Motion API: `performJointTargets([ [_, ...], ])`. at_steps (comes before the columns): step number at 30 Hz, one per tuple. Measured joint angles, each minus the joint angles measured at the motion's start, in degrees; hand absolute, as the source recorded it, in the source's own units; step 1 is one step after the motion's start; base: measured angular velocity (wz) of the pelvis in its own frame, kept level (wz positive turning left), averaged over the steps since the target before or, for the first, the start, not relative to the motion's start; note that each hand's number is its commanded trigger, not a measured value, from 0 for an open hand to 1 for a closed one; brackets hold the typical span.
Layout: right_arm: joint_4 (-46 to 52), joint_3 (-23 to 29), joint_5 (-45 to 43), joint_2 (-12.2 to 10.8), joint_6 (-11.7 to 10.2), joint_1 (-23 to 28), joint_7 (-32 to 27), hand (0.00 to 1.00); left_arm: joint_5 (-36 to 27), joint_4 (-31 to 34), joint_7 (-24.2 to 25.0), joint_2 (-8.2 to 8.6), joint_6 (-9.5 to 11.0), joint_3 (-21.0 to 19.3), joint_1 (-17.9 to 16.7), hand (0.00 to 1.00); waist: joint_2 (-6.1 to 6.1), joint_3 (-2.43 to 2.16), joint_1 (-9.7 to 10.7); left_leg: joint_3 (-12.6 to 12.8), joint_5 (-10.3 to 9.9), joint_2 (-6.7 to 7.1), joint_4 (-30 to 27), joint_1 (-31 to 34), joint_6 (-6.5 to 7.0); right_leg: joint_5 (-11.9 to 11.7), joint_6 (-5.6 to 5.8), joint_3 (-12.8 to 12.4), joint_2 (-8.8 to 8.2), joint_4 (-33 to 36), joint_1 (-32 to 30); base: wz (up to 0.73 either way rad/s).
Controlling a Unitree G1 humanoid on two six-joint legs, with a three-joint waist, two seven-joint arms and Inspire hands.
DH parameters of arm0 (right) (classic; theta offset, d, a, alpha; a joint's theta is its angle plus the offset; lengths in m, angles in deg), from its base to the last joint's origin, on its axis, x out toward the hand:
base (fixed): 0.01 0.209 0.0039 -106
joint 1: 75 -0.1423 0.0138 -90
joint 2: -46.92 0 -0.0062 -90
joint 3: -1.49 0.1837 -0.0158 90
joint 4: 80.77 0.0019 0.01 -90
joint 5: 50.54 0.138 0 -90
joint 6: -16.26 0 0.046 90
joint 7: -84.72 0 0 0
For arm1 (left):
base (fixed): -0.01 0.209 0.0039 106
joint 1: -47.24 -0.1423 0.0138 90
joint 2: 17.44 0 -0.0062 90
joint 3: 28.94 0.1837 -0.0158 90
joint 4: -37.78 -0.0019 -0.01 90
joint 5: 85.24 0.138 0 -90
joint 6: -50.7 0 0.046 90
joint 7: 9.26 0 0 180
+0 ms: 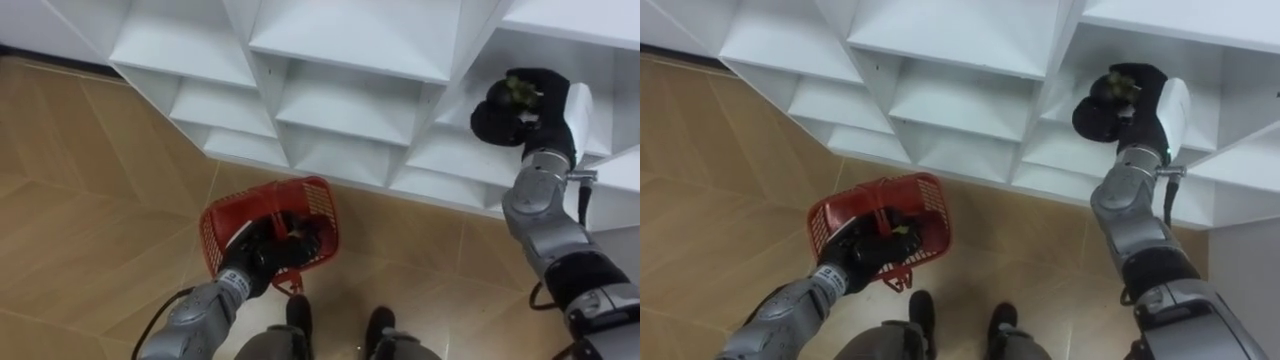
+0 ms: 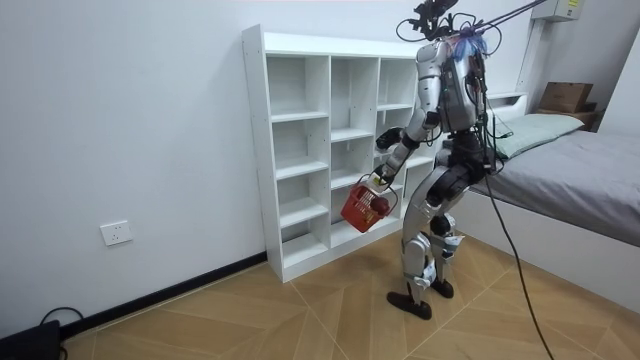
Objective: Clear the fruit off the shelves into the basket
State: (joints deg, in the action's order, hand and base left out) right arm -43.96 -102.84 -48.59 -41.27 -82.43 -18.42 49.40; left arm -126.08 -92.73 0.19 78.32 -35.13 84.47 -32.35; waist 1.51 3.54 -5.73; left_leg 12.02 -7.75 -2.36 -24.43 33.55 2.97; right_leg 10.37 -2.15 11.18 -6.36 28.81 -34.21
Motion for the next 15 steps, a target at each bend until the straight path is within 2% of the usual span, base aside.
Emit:
performJointTargets([
  [15, 0.12, -0.01, -0.50, -0.13, 0.00, -0.34, 1.88, 1.00, 0.02, -0.06, 0.00, -0.05, 0.00, -0.51, 0.12, 1.00, -0.03, 0.01, -0.93, -0.08, -0.02, -0.06, -0.26, 0.69, 0.01, 0.08, 0.07, 0.16, 0.01, -0.02, -0.39, 0.00],
])
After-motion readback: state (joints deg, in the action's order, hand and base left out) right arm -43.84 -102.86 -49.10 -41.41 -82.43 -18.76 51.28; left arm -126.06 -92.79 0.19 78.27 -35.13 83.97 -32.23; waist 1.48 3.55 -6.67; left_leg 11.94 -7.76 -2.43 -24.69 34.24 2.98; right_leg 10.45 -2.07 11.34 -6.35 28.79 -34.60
